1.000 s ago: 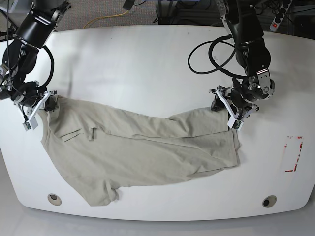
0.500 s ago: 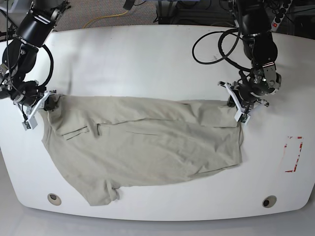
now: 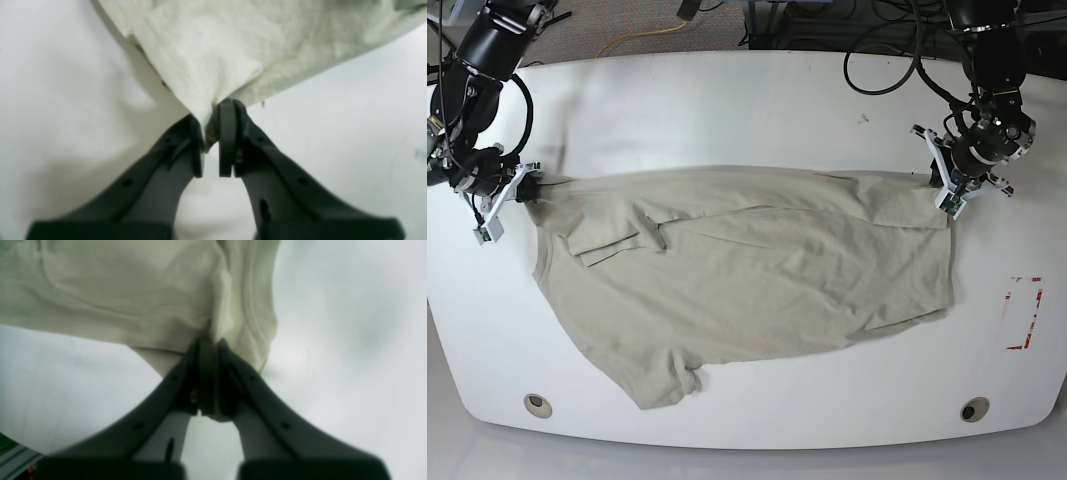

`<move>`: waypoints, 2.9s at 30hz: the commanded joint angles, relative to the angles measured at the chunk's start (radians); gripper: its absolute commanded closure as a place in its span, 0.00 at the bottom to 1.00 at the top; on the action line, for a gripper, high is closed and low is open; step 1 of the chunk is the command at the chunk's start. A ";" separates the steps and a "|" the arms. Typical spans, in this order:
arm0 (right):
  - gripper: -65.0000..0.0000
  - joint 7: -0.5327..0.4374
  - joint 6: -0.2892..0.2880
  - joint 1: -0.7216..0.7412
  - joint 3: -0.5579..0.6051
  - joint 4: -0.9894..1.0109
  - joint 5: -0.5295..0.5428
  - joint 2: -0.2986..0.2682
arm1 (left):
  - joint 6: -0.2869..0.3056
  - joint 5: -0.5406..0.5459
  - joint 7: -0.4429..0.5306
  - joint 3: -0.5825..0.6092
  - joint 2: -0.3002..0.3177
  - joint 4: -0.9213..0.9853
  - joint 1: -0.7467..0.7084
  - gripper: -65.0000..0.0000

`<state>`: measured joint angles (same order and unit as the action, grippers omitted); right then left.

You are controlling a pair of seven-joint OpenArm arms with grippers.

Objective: Fold the T-shirt properly
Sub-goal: 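Grasp the shirt edge with the left gripper and pull it taut with right, then drag the shirt edge with both grippers to straighten it flat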

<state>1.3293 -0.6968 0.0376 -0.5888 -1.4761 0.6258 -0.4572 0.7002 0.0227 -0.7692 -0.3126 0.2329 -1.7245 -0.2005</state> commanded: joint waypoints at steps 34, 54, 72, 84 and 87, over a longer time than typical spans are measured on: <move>0.37 -0.015 -0.001 -0.342 -0.006 -0.123 0.552 -0.059 | -0.002 0.006 -0.143 -0.323 0.046 -0.231 -0.123 0.49; 0.38 -0.035 -0.001 0.003 0.160 -0.128 0.092 0.113 | -0.021 0.049 -0.140 -0.256 0.044 -0.099 0.011 0.49; 0.44 -0.084 -0.001 0.071 0.211 0.038 -0.005 0.194 | -0.023 0.049 -0.135 -0.259 0.050 0.004 -0.029 0.49; 1.00 -0.101 -0.001 0.091 0.203 0.055 0.004 0.205 | -0.021 0.049 -0.134 -0.253 0.052 0.008 -0.027 0.49; 1.00 -0.099 -0.001 0.091 0.203 -0.002 0.004 0.203 | -0.021 0.049 -0.091 -0.251 0.052 0.033 -0.027 0.49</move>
<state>1.2484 -0.6960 0.1032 -0.3805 -1.4254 0.6060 -0.2382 0.6823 0.0685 -0.8982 -0.5610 0.2676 -1.6962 -0.2333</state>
